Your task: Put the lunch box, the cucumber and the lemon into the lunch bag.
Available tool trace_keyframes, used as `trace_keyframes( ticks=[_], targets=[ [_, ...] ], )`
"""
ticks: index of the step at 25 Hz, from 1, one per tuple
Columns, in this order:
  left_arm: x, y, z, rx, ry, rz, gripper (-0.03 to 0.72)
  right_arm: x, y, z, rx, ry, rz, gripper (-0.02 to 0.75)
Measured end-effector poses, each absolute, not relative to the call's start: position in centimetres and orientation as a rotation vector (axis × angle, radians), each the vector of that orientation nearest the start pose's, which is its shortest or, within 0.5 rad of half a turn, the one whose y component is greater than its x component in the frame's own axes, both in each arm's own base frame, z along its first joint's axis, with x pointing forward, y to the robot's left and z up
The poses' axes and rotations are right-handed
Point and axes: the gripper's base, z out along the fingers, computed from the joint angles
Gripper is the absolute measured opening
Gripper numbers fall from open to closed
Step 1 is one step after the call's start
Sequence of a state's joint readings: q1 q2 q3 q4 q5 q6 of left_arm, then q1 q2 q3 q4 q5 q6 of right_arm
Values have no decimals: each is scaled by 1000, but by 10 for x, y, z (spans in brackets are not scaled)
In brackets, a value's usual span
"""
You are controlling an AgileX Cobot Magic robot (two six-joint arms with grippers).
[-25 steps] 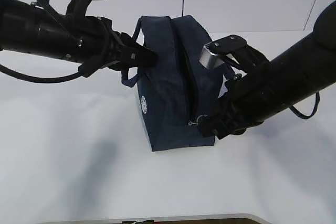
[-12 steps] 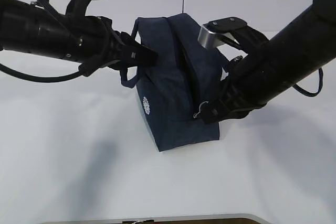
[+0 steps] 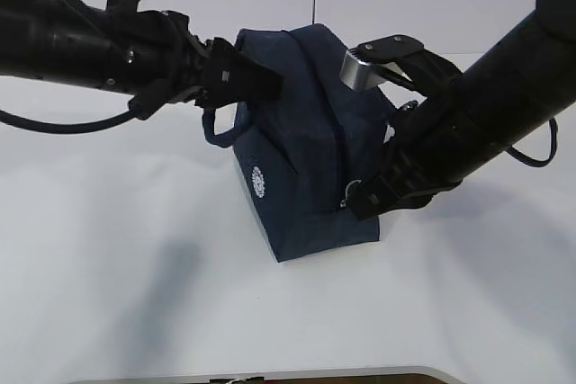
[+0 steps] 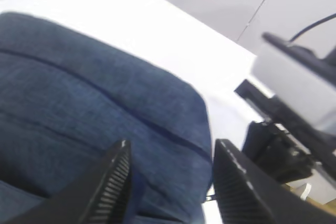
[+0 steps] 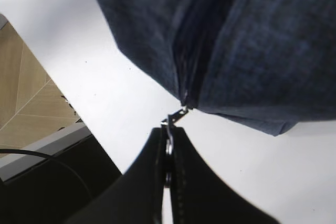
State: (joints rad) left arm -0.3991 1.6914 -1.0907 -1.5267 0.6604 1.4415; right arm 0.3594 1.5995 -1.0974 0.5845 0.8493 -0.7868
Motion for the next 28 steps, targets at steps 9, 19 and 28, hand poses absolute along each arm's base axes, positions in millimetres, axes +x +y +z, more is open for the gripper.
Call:
trace_keyframes(
  ticks=[9, 19, 28],
  targets=[
    [293, -189, 288, 813, 1939, -991, 368, 283, 147, 247, -1075, 2466, 580, 5],
    [247, -215, 261, 865, 2037, -873, 369, 283, 147, 247, -1077, 2469, 582, 5],
    [242, -230, 251, 813, 2053, -731, 369, 282, 147, 247, -1085, 2476, 590, 5]
  ],
)
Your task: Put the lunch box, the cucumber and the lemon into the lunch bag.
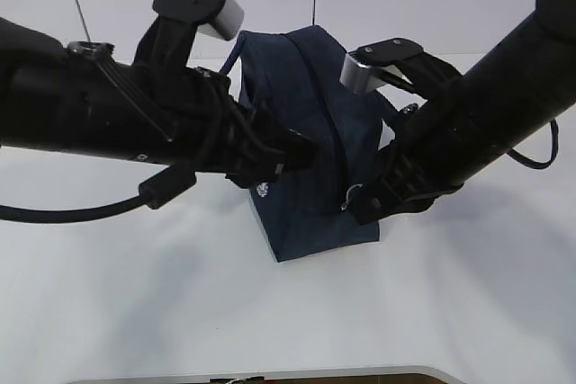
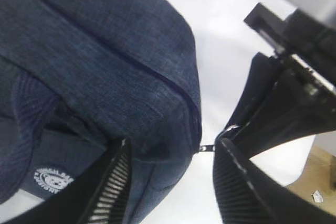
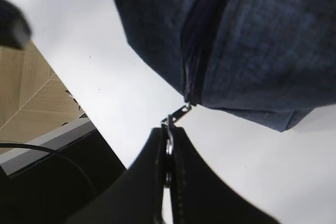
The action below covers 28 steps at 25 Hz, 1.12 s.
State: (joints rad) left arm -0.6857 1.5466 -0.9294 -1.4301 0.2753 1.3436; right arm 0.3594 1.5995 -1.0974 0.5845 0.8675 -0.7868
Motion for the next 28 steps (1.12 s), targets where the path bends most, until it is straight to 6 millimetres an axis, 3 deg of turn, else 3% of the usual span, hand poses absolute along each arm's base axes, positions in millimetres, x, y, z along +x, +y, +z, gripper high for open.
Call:
trace_keyframes(
  ticks=[8, 16, 28],
  targets=[
    [244, -230, 242, 803, 2084, -715, 369, 281, 146, 246, -1113, 2477, 590, 5],
    [233, -224, 224, 797, 2168, -740, 368, 280, 146, 246, -1121, 2475, 590, 5],
    [234, -222, 227, 730, 2171, -741, 368, 278, 147, 246, -1155, 2471, 618, 5]
  ],
)
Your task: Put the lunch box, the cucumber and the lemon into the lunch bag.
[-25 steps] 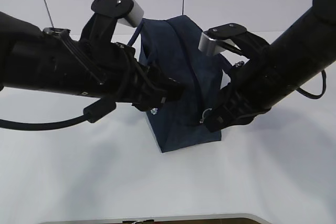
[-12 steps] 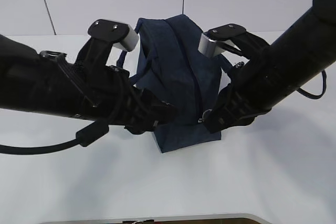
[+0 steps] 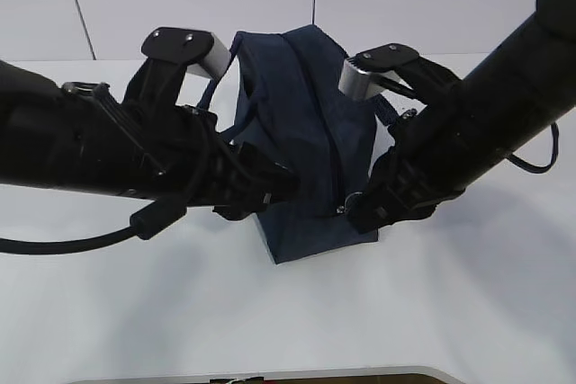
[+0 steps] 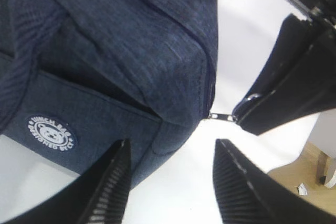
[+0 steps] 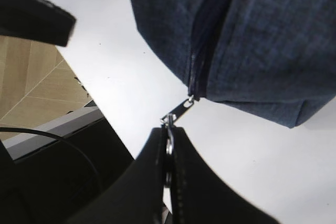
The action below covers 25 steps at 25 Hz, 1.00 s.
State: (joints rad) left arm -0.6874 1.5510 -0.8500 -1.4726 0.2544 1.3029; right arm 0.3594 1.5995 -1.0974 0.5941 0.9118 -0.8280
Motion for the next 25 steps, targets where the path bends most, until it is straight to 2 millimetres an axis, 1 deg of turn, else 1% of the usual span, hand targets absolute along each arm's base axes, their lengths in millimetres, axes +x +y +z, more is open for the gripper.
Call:
trace_keyframes(
  ticks=[7, 13, 17, 19, 20, 25],
  targets=[
    [239, -223, 228, 681, 2177, -733, 368, 276, 150, 247, -1185, 2451, 664, 5],
    [248, -231, 215, 681, 2215, -740, 368, 274, 150, 247, -1201, 2451, 680, 5],
    [248, -232, 213, 684, 2219, -743, 360, 274, 150, 247, -1213, 2445, 679, 5],
    [248, -232, 214, 686, 2218, -750, 323, 274, 150, 247, -1218, 2443, 679, 5],
    [247, -232, 214, 689, 2218, -755, 288, 274, 150, 247, -1221, 2442, 679, 5],
    [247, -233, 214, 702, 2217, -764, 73, 273, 149, 247, -1238, 2450, 658, 5]
  ],
)
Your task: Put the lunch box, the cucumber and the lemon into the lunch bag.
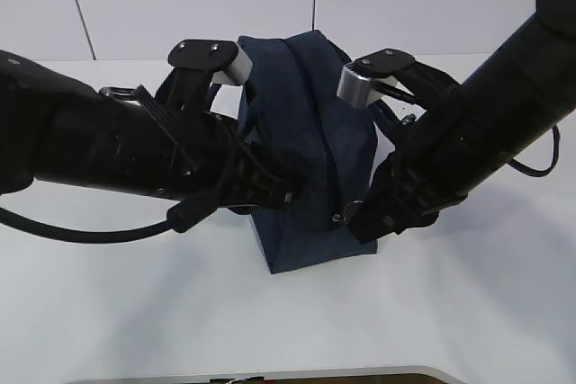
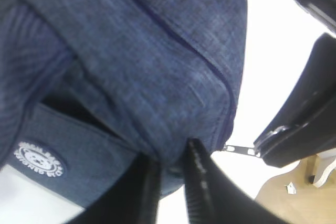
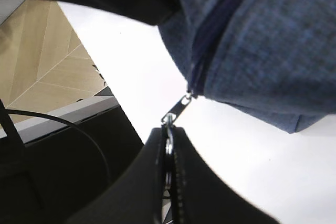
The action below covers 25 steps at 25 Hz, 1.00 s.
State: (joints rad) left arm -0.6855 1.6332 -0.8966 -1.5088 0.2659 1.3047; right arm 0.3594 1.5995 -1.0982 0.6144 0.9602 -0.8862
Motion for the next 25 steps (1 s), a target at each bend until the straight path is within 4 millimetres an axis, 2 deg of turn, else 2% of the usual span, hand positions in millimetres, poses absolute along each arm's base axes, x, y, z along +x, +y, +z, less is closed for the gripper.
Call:
trace_keyframes(
  ticks=[2, 4, 10, 25],
  targets=[
    [246, -233, 214, 715, 2213, -757, 10, 274, 148, 247, -1237, 2457, 646, 5],
    [246, -232, 214, 723, 2212, -753, -7, 274, 147, 248, -1235, 2468, 632, 5],
    [247, -233, 214, 728, 2208, -753, -10, 281, 146, 264, -1205, 2504, 586, 5],
    [246, -233, 215, 734, 2207, -758, -12, 289, 150, 301, -1116, 2526, 606, 5]
  ],
)
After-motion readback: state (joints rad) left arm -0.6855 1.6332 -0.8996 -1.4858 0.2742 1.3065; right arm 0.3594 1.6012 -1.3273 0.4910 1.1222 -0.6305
